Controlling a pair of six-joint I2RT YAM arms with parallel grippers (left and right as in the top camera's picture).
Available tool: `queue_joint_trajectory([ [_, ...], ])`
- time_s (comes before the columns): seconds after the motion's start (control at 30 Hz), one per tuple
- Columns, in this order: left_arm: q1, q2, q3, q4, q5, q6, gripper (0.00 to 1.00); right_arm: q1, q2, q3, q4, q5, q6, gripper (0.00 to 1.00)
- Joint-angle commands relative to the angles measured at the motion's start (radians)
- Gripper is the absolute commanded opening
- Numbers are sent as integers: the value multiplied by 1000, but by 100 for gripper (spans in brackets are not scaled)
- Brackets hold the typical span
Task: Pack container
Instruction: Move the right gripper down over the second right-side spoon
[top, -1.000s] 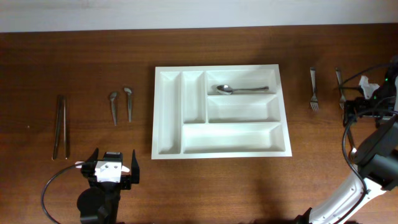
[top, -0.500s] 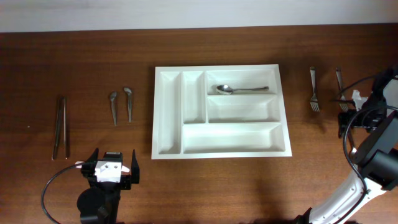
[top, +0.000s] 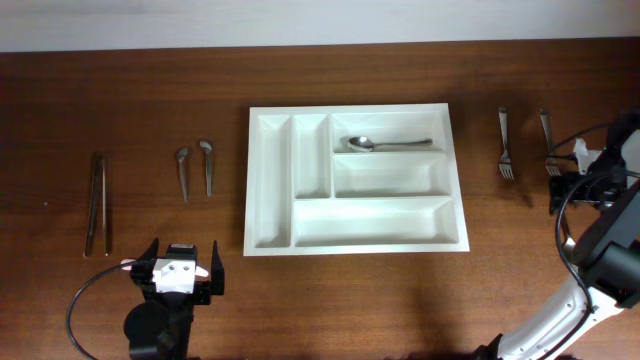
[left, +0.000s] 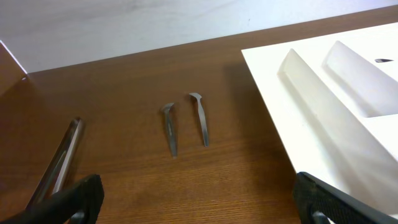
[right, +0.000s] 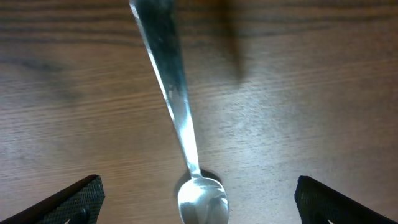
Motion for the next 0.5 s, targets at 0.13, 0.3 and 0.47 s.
queue_joint_trajectory([
  [0.13,4,-6,-6,3,11,-9,99,-28,-21,-10,-59,-21,68,99],
  [0.3,4,-6,-6,3,11,-9,99,-26,-62,-10,-124,-21,126,99],
  [0.47,4,-6,-6,3,11,-9,99,-26,-146,-11,-167,-17,139,98],
])
